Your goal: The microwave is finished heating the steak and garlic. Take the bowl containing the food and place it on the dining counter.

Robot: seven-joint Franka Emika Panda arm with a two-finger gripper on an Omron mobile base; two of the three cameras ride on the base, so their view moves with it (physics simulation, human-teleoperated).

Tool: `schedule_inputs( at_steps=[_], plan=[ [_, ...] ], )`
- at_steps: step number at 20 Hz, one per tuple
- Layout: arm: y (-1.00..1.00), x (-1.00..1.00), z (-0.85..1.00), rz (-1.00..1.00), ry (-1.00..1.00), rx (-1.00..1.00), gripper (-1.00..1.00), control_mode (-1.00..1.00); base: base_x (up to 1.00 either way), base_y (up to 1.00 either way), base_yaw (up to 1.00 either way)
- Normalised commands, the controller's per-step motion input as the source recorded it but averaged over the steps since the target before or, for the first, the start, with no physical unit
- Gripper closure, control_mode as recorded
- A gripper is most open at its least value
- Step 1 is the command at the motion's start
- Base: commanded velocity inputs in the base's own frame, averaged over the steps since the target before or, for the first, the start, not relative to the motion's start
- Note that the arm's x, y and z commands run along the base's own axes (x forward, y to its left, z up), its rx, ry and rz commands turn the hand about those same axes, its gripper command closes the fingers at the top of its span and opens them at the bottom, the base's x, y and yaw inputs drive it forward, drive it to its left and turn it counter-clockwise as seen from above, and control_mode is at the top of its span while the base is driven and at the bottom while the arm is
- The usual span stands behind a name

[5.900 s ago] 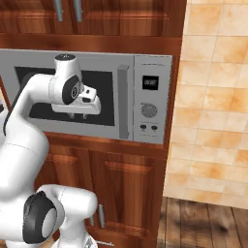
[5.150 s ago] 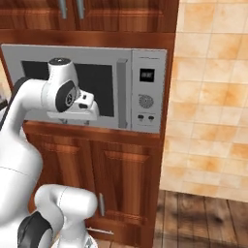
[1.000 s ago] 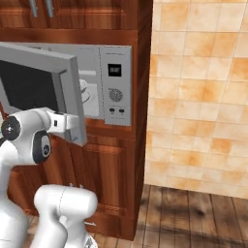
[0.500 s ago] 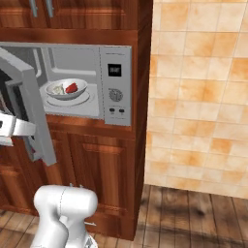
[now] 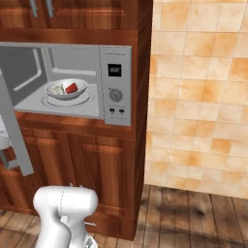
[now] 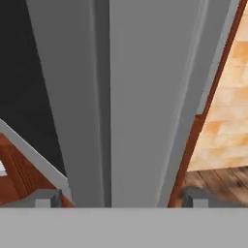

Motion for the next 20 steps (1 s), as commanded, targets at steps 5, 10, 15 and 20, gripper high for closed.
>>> schedule_inputs(
  at_steps=[5, 10, 15, 20],
  plan=[
    [0.02, -0.72, -0.06, 0.01, -0.32, -0.01, -1.0, -1.0, 0.0, 0.0, 0.0],
    [-0.07, -0.35, 0.0, 0.01, -0.13, 0.0, -1.0, -1.0, 0.0, 0.0, 0.0],
    [-1.0, -0.81, 0.0, 0.06, -0.13, 0.16, -1.0, -1.0, 0.0, 0.0, 0.0],
    [-1.0, -0.13, 0.01, 0.12, -0.03, 0.19, -1.0, -1.0, 0.0, 0.0, 0.0]
  ],
)
